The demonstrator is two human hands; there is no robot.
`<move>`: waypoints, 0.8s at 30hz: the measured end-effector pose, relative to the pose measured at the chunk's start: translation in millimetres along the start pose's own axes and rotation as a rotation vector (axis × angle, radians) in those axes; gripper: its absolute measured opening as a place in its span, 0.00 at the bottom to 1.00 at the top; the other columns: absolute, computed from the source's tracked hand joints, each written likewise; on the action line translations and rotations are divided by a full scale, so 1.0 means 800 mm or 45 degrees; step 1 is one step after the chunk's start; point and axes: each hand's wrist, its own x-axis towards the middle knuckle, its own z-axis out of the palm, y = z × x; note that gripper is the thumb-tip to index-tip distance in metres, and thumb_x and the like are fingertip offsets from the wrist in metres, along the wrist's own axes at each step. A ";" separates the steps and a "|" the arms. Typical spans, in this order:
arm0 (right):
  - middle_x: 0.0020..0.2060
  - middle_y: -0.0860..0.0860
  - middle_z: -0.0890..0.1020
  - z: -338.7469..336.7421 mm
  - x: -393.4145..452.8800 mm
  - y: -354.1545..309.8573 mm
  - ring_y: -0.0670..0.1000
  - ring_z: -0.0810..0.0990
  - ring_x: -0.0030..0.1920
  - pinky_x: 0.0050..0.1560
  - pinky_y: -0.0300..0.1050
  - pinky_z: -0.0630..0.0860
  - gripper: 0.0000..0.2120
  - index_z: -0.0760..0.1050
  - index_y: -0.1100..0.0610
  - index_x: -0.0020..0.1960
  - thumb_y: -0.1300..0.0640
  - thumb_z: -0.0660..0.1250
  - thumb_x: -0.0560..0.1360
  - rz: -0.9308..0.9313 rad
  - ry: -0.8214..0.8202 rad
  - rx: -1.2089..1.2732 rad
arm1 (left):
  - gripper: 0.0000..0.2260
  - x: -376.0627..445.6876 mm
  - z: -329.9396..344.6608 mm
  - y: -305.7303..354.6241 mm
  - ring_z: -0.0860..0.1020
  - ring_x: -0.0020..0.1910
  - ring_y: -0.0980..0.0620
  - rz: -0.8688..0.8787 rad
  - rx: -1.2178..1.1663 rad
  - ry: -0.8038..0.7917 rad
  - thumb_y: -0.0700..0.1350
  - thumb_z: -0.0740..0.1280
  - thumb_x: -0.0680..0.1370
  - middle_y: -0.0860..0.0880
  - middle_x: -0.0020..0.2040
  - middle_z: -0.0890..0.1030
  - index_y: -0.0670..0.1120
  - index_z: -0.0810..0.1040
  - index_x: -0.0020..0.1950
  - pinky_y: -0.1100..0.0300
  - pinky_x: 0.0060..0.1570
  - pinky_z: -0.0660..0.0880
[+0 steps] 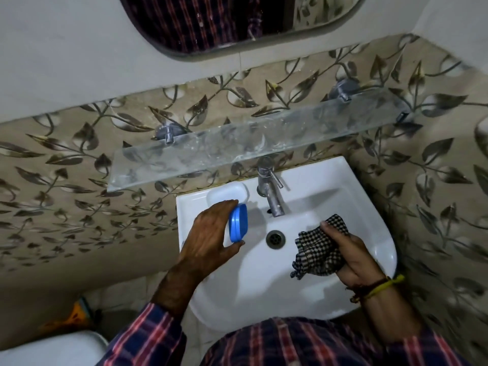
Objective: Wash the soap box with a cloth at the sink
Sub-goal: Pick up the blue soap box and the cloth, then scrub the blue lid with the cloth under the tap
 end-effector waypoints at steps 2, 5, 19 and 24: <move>0.57 0.69 0.81 0.001 -0.001 -0.007 0.67 0.81 0.56 0.59 0.68 0.77 0.22 0.76 0.71 0.62 0.58 0.71 0.74 0.059 -0.089 0.030 | 0.40 0.000 -0.004 0.008 0.71 0.71 0.48 0.026 0.028 0.016 0.54 0.80 0.68 0.46 0.72 0.76 0.44 0.69 0.75 0.61 0.69 0.60; 0.58 0.69 0.80 0.001 0.001 -0.018 0.64 0.83 0.51 0.53 0.66 0.80 0.25 0.75 0.70 0.64 0.57 0.71 0.72 0.114 -0.236 0.076 | 0.39 0.001 -0.006 0.019 0.72 0.71 0.45 0.073 0.082 -0.001 0.55 0.79 0.68 0.45 0.70 0.76 0.45 0.71 0.75 0.56 0.70 0.61; 0.30 0.49 0.81 0.051 0.016 -0.045 0.53 0.79 0.32 0.36 0.58 0.80 0.08 0.81 0.56 0.45 0.52 0.74 0.74 -0.656 -0.336 -0.608 | 0.23 0.038 0.026 0.080 0.82 0.59 0.40 -1.052 -2.013 0.047 0.56 0.59 0.82 0.44 0.66 0.81 0.55 0.71 0.76 0.41 0.60 0.77; 0.32 0.50 0.84 0.071 0.001 -0.064 0.45 0.81 0.32 0.33 0.46 0.80 0.08 0.82 0.53 0.43 0.49 0.73 0.74 -0.846 -0.439 -0.862 | 0.26 0.045 0.030 0.093 0.82 0.61 0.38 -1.096 -2.223 0.008 0.63 0.54 0.81 0.42 0.71 0.78 0.56 0.71 0.76 0.39 0.60 0.77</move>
